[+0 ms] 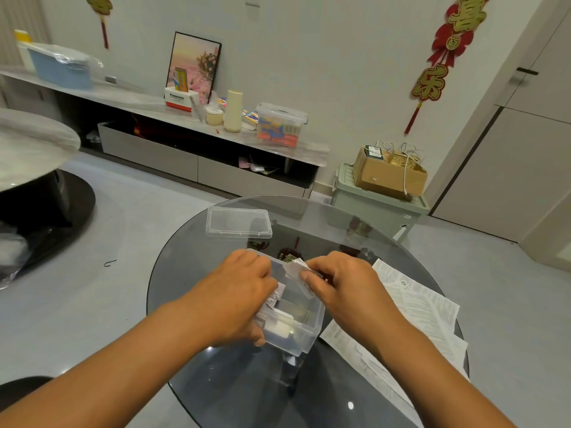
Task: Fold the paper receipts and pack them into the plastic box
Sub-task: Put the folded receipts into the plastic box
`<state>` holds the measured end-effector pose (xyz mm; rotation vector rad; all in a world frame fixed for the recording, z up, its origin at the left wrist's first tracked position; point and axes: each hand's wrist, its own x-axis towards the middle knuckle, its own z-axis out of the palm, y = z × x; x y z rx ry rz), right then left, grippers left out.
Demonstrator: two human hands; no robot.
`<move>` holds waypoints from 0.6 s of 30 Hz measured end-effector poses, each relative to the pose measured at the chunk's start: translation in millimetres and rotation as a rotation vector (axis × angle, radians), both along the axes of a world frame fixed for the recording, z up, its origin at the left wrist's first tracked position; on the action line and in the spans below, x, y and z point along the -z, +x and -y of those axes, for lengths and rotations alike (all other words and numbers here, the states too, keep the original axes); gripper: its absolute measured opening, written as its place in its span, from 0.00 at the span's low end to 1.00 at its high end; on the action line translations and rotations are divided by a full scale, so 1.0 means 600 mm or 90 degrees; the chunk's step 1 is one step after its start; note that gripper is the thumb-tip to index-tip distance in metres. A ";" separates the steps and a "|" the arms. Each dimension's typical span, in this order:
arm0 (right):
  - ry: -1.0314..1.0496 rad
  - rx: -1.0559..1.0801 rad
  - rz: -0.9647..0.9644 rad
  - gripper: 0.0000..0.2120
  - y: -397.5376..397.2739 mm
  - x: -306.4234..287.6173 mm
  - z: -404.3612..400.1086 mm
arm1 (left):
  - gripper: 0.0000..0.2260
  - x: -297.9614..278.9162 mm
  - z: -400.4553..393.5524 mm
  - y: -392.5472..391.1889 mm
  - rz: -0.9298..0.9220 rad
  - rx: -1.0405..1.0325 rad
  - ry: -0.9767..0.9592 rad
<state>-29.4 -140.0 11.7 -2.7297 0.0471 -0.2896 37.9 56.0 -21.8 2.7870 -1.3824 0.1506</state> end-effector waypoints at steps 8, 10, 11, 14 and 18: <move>-0.184 -0.047 0.009 0.15 0.021 -0.001 -0.027 | 0.28 -0.002 -0.001 -0.005 -0.037 0.012 0.050; -0.201 -0.047 0.000 0.16 0.023 0.001 -0.033 | 0.27 -0.003 0.001 -0.006 -0.040 0.010 0.070; -0.210 -0.044 -0.007 0.17 0.022 0.000 -0.035 | 0.26 -0.004 0.002 -0.007 -0.033 0.011 0.076; -0.242 -0.036 -0.013 0.17 0.021 0.003 -0.039 | 0.24 -0.005 0.002 -0.008 -0.035 0.014 0.077; -0.283 -0.032 -0.018 0.10 0.023 0.007 -0.045 | 0.24 -0.005 0.002 -0.009 -0.034 0.011 0.063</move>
